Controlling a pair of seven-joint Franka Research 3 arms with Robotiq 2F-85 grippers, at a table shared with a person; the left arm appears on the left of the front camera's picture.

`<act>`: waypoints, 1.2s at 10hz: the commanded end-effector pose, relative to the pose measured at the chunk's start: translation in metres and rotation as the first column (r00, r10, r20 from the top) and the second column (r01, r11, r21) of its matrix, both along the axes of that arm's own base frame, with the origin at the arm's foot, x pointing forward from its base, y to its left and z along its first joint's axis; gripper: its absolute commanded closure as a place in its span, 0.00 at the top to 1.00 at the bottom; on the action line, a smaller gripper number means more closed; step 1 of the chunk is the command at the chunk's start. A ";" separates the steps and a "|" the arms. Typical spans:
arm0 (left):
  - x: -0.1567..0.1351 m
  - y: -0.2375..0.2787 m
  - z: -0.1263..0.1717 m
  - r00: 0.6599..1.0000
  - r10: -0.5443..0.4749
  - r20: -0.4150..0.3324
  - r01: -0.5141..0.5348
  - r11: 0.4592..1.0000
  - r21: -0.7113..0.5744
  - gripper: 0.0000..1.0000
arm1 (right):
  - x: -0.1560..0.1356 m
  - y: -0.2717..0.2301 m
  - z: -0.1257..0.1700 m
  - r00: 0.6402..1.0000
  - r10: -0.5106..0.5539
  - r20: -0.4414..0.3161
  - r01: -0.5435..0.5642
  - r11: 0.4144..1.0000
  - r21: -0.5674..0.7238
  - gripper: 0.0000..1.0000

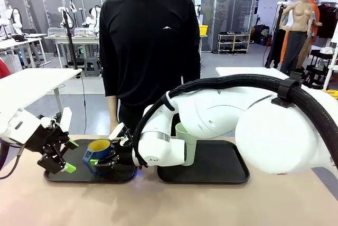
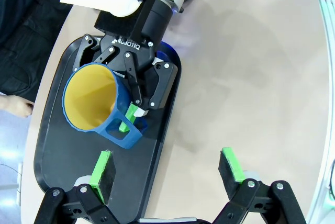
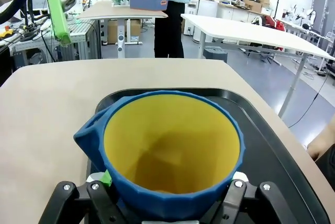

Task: Sort and store the cups by type.
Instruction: Pick up the Handle plastic cup and place it into the empty Flat Tray.

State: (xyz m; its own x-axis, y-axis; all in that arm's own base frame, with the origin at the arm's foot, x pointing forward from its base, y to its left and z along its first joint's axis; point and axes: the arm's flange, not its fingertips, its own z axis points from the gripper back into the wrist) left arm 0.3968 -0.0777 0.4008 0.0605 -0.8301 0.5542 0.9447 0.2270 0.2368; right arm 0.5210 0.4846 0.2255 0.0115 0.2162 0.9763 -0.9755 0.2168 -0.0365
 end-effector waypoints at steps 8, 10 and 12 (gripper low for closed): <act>-0.001 0.000 -0.001 1.000 0.008 0.012 -0.009 1.000 0.014 1.00 | -0.015 -0.014 0.005 1.000 -0.015 0.026 0.017 0.995 -0.094 1.00; -0.001 0.000 -0.001 1.000 0.008 0.012 -0.009 1.000 0.014 1.00 | -0.019 -0.020 0.007 1.000 -0.016 0.025 0.019 0.995 -0.103 1.00; -0.001 0.000 -0.001 1.000 0.008 0.012 -0.009 1.000 0.014 1.00 | -0.020 -0.026 0.009 1.000 -0.019 0.018 0.021 0.993 -0.113 1.00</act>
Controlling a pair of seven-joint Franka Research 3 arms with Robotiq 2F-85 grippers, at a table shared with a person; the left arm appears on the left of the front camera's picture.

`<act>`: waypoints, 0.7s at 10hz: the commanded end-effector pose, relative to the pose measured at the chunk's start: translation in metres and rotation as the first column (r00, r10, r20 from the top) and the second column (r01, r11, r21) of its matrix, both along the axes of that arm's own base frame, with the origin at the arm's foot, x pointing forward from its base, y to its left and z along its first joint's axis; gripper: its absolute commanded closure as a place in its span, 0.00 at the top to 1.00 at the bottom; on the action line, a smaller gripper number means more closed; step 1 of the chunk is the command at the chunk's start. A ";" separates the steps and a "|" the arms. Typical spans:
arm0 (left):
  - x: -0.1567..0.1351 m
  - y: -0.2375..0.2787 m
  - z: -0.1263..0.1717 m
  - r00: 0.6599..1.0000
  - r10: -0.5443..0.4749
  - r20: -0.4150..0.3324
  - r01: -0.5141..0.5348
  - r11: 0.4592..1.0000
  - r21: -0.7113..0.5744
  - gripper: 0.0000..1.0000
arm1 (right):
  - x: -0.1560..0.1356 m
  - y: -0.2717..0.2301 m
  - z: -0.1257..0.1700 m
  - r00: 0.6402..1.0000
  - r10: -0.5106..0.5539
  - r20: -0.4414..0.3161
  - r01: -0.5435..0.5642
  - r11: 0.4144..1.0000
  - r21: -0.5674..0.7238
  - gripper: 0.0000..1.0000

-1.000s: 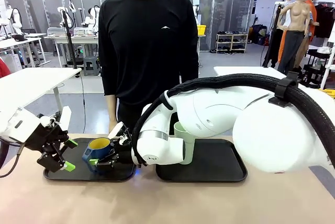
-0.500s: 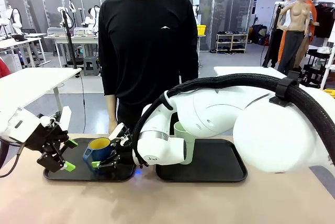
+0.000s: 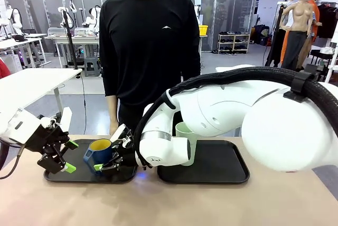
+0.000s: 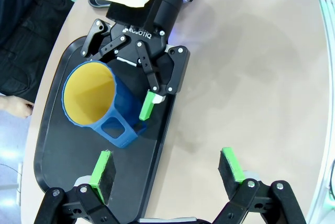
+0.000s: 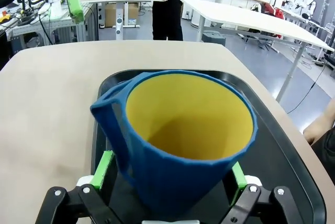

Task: Sort and store the cups by type.
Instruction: Pick up the Handle plastic cup and place it into the empty Flat Tray.

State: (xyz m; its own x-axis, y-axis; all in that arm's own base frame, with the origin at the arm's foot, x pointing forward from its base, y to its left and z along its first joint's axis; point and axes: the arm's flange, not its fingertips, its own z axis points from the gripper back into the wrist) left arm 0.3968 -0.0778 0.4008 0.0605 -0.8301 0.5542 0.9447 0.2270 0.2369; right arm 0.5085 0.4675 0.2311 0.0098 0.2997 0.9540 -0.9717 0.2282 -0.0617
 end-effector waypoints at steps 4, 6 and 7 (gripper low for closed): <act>-0.001 0.000 -0.001 1.000 0.008 0.012 -0.009 1.000 0.014 1.00 | -0.017 -0.031 0.006 0.999 -0.036 0.015 0.037 0.998 -0.050 1.00; -0.001 0.000 -0.001 1.000 0.008 0.012 -0.009 1.000 0.014 1.00 | -0.024 -0.047 0.007 0.999 -0.047 -0.005 0.047 0.997 -0.066 1.00; -0.001 0.000 -0.001 1.000 0.008 0.012 -0.009 1.000 0.014 1.00 | -0.028 -0.054 0.008 0.998 -0.062 -0.001 0.061 0.996 -0.071 1.00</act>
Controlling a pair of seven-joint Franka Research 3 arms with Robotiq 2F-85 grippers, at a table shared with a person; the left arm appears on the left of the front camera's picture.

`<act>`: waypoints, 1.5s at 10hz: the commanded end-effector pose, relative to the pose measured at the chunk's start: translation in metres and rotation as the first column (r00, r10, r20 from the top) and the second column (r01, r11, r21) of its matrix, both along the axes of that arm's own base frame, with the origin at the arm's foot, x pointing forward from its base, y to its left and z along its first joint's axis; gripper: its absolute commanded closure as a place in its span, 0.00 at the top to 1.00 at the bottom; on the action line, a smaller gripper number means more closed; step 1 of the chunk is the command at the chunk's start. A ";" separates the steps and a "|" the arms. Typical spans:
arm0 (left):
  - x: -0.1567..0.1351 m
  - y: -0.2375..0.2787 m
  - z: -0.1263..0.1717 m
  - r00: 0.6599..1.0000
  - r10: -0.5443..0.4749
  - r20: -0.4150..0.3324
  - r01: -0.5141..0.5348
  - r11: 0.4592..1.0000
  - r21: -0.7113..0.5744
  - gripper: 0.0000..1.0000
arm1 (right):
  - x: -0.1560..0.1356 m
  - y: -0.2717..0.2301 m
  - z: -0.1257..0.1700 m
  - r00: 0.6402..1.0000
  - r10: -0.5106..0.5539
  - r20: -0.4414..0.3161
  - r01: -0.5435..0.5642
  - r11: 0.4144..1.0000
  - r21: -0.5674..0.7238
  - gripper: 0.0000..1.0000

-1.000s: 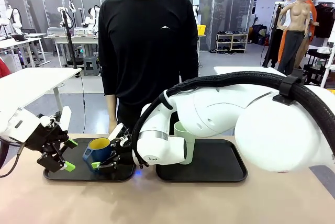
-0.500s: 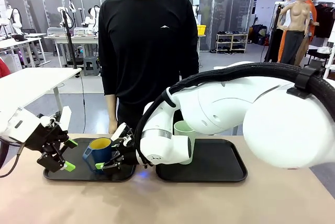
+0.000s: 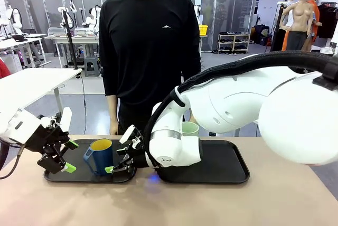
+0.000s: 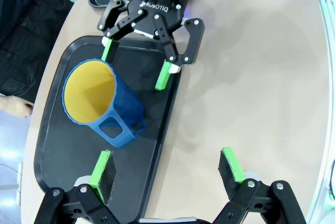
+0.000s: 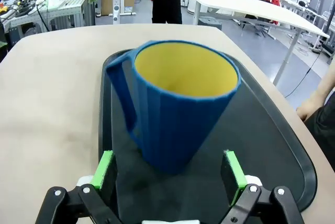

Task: Sort and store the cups by type.
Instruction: Pick up the Handle plastic cup and place it into the empty Flat Tray.

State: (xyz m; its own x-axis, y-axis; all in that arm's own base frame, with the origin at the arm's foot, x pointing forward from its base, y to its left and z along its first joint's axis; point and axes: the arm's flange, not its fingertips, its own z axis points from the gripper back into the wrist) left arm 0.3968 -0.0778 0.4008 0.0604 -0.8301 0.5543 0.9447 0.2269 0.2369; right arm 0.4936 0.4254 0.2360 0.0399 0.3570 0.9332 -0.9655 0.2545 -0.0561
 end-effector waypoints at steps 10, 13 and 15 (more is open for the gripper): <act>-0.001 0.000 -0.001 1.000 0.009 0.012 -0.009 1.000 0.014 1.00 | -0.039 -0.061 0.026 0.998 -0.067 0.006 0.068 0.994 -0.081 1.00; -0.001 0.000 -0.001 1.000 0.009 0.012 -0.009 1.000 0.014 1.00 | -0.039 -0.061 0.026 0.998 -0.067 0.006 0.068 0.994 -0.081 1.00; -0.001 0.000 -0.001 1.000 0.009 0.012 -0.009 1.000 0.014 1.00 | -0.039 -0.061 0.026 0.998 -0.067 0.006 0.068 0.994 -0.081 1.00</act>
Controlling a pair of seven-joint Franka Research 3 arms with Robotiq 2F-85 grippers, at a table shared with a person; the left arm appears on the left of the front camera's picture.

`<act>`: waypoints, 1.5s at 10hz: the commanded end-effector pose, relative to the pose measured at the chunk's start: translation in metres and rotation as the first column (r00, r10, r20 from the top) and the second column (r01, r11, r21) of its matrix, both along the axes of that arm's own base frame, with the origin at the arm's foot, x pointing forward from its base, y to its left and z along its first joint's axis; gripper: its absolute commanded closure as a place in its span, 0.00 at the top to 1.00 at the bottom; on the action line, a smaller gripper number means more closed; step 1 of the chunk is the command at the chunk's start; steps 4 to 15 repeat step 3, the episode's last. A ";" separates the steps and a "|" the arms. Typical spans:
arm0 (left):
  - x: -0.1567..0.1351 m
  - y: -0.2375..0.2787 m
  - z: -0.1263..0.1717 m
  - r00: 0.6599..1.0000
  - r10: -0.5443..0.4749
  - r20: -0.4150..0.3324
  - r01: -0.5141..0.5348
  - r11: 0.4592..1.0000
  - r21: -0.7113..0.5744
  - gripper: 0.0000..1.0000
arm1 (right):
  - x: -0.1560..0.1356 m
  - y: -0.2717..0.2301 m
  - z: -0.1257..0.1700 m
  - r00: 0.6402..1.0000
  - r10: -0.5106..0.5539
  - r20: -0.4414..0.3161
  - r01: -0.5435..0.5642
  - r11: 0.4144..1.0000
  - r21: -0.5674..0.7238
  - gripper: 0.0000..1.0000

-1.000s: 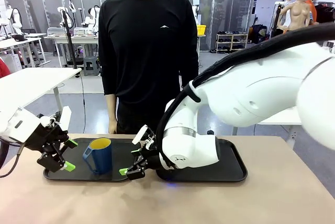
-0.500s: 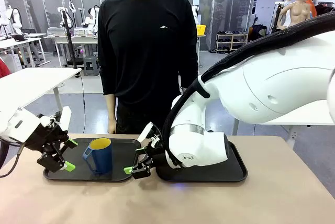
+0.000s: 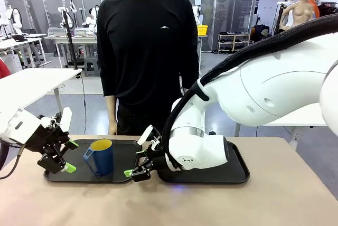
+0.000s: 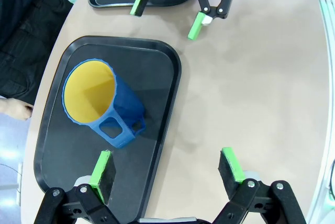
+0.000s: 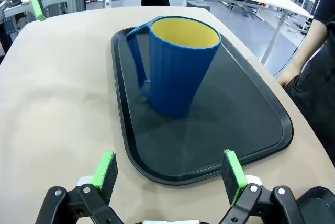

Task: Sort and store the cups by type.
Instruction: Pick up the Handle plastic cup and place it into the empty Flat Tray.

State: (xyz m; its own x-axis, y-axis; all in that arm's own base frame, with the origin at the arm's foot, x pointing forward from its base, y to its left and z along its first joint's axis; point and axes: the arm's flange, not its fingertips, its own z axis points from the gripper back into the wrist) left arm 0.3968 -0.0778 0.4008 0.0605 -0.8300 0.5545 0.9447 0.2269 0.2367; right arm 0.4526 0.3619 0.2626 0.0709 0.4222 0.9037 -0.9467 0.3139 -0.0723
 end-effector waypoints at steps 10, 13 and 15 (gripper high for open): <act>-0.001 0.000 0.000 1.000 0.009 0.012 -0.009 1.000 0.015 1.00 | 0.002 0.003 0.000 1.000 0.000 0.008 0.000 1.000 -0.007 1.00; -0.001 0.000 0.000 1.000 0.009 0.012 -0.009 1.000 0.015 1.00 | 0.002 0.003 0.000 1.000 0.000 0.008 0.000 1.000 -0.007 1.00; -0.001 0.000 0.000 1.000 0.009 0.012 -0.009 1.000 0.015 1.00 | 0.002 0.003 0.000 1.000 0.000 0.008 0.000 1.000 -0.007 1.00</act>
